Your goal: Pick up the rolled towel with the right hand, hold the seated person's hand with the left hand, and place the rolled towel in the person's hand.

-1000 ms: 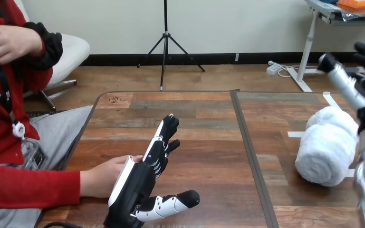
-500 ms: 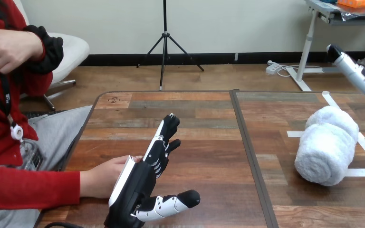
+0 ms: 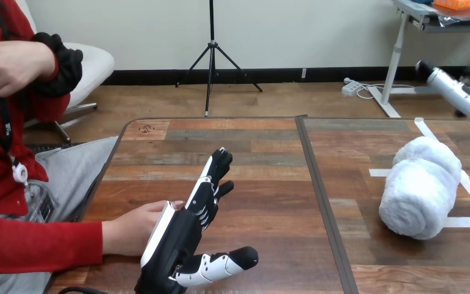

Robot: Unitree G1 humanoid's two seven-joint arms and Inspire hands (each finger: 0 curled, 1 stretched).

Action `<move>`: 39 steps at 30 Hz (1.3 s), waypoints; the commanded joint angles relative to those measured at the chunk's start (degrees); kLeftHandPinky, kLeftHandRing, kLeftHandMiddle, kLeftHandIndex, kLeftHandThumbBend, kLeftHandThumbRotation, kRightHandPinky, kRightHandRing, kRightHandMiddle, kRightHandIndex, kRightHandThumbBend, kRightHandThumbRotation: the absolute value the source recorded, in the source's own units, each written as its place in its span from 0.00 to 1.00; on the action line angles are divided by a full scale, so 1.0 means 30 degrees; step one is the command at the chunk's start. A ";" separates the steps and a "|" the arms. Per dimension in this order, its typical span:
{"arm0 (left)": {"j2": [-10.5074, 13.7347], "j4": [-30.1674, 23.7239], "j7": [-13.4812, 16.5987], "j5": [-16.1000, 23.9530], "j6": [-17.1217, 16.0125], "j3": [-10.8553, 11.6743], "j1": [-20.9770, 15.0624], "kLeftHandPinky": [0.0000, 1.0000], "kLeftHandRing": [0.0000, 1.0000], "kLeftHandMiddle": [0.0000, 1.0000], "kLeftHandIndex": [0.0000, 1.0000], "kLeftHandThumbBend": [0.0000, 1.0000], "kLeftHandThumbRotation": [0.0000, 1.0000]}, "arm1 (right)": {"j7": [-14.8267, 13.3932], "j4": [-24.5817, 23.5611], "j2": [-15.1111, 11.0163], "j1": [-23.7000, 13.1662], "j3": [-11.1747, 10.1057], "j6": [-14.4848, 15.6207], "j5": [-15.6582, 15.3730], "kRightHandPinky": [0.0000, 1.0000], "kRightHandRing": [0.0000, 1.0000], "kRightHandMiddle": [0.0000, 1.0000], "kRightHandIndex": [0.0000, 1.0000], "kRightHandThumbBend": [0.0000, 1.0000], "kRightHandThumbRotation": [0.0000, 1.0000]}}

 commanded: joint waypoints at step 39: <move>-0.0160 0.0047 0.0980 0.0249 -0.1151 0.0430 -0.1041 0.90 0.99 1.00 1.00 1.00 0.58 | 0.2547 1.1300 -0.0875 -0.6338 0.5891 0.2230 -0.4357 0.36 0.67 0.73 0.82 1.00 0.87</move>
